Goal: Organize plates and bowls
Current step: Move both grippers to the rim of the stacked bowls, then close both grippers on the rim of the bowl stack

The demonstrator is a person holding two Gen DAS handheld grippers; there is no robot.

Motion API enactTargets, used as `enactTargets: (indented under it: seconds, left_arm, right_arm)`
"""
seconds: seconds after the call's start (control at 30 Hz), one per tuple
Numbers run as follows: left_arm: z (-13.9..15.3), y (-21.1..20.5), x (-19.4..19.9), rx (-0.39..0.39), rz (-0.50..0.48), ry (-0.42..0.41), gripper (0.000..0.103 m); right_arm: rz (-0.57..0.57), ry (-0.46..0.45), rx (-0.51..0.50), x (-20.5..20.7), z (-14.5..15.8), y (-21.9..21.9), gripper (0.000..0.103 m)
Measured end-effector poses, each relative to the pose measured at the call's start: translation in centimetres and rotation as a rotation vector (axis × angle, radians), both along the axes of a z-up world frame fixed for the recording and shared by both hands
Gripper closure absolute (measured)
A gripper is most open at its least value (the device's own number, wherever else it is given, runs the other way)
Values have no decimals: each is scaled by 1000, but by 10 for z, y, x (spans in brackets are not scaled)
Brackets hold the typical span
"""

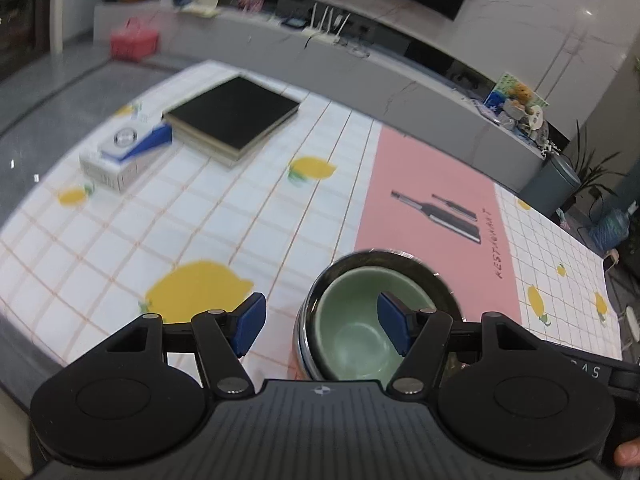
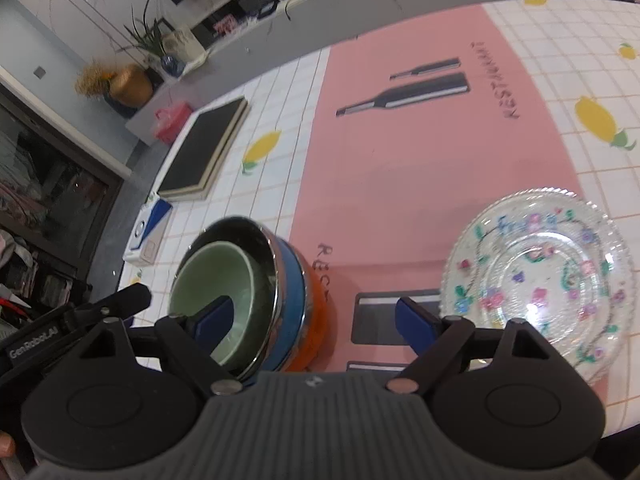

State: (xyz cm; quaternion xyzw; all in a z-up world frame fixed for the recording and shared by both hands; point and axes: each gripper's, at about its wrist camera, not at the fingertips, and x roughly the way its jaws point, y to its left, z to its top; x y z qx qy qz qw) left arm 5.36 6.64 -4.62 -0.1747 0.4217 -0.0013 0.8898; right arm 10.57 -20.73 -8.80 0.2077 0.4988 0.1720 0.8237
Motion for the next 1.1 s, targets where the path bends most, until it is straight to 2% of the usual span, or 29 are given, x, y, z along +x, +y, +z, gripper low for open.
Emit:
enactTargets:
  seconds: [0.23, 0.57, 0.7, 0.87, 1.0, 1.1]
  left_arm:
    - [-35, 3, 13, -110, -14, 93, 28]
    - [-58, 0, 27, -132, -11, 169, 30]
    - [-64, 0, 30, -133, 1, 194, 32]
    - [-69, 1, 34, -184, 3, 202, 32]
    - [-72, 2, 37, -221, 10, 206, 31]
    - [-75, 3, 37, -253, 19, 207, 29]
  right_arm:
    - [5, 81, -9, 13, -19, 15, 21]
    - [14, 114, 30, 22, -36, 23, 28]
    - [23, 129, 87, 26, -41, 21, 36]
    - [20, 149, 155, 30, -46, 20, 46]
    - [14, 150, 167, 31, -46, 18, 49]
    - [6, 157, 177, 31, -48, 14, 56]
